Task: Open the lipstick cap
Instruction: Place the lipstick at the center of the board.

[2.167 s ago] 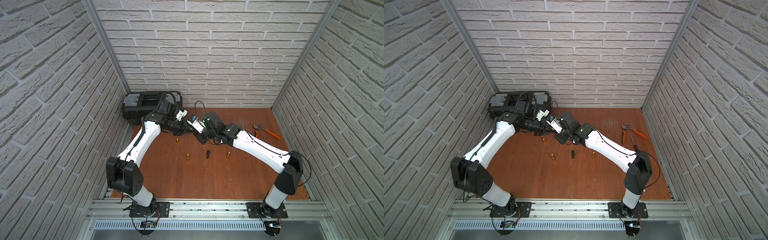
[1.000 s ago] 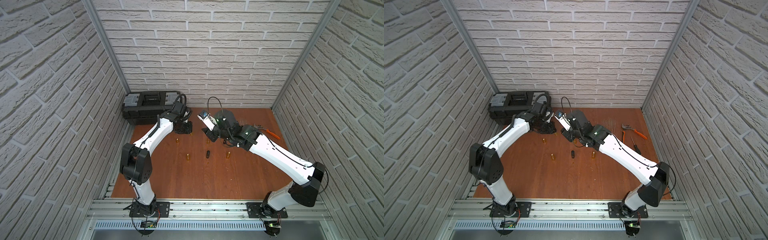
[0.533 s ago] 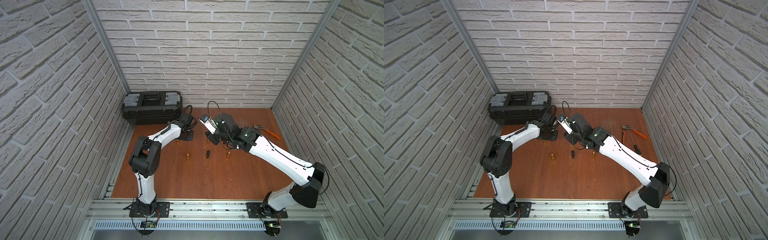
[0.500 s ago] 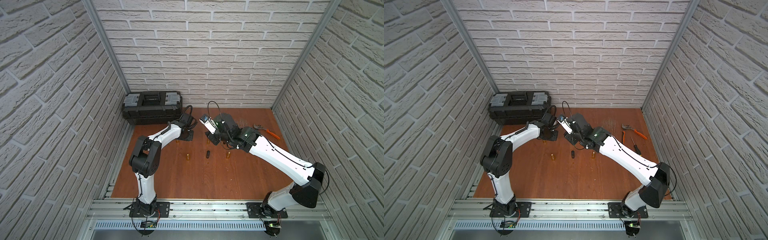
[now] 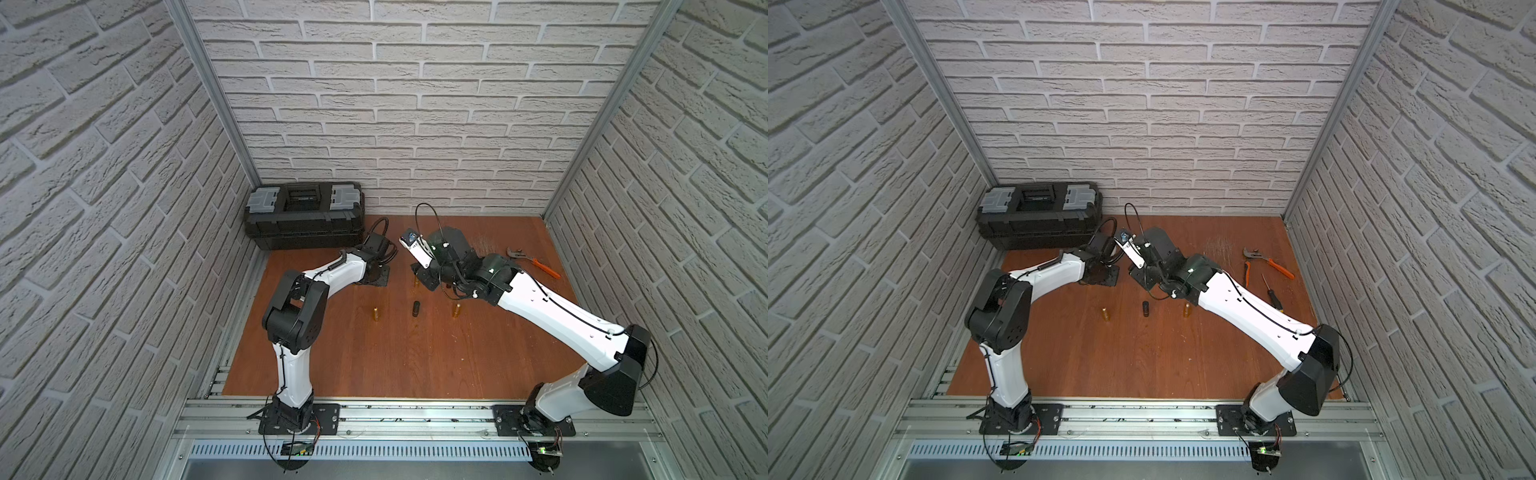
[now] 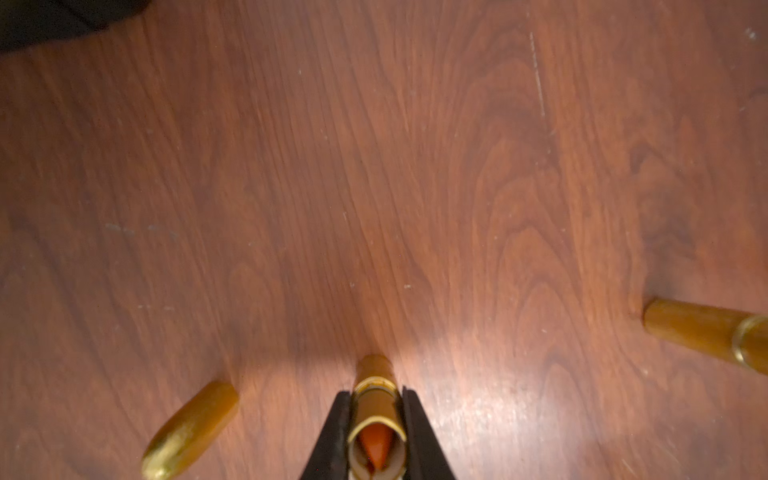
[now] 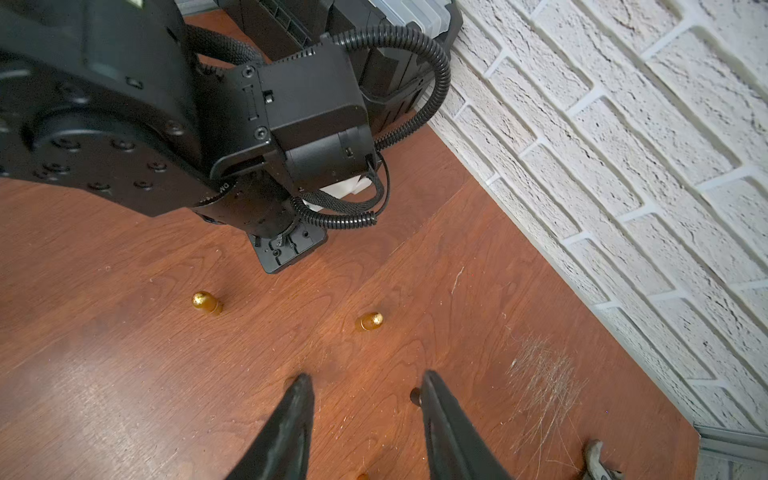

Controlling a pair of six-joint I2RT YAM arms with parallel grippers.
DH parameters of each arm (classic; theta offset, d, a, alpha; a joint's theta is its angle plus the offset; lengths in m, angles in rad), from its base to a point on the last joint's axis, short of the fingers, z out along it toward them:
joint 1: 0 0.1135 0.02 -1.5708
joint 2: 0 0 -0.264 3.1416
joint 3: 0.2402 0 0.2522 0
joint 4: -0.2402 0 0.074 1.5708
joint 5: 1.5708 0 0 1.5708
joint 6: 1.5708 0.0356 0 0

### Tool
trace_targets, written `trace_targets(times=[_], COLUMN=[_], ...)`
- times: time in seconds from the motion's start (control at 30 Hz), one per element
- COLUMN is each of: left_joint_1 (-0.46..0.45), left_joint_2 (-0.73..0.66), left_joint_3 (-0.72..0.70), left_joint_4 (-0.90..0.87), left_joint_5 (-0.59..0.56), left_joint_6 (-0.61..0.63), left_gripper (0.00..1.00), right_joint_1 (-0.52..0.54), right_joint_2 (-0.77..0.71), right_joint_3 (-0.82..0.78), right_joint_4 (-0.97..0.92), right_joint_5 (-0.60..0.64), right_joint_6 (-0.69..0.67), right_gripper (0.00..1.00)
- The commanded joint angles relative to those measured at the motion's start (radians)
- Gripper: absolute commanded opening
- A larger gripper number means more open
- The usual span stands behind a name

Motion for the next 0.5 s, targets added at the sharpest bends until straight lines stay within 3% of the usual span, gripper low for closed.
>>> trace_targets(times=[0.0, 0.23, 0.47], left_joint_1=[-0.013, -0.017, -0.017], left_joint_2=[0.017, -0.012, -0.065], left_joint_3=[-0.028, -0.015, 0.036], left_joint_4=[0.016, -0.010, -0.074], left_joint_5=[-0.013, -0.019, -0.021], left_joint_6=[0.009, 0.002, -0.008], left_gripper=[0.24, 0.46, 0.52], right_joint_1=[-0.001, 0.000, -0.001], right_joint_2=[-0.008, -0.011, -0.020], right_joint_3=[-0.009, 0.001, -0.001], right_joint_4=[0.018, 0.016, 0.013], right_joint_5=[0.014, 0.008, 0.008], right_joint_6=[0.009, 0.013, 0.016], right_gripper=[0.44, 0.45, 0.45])
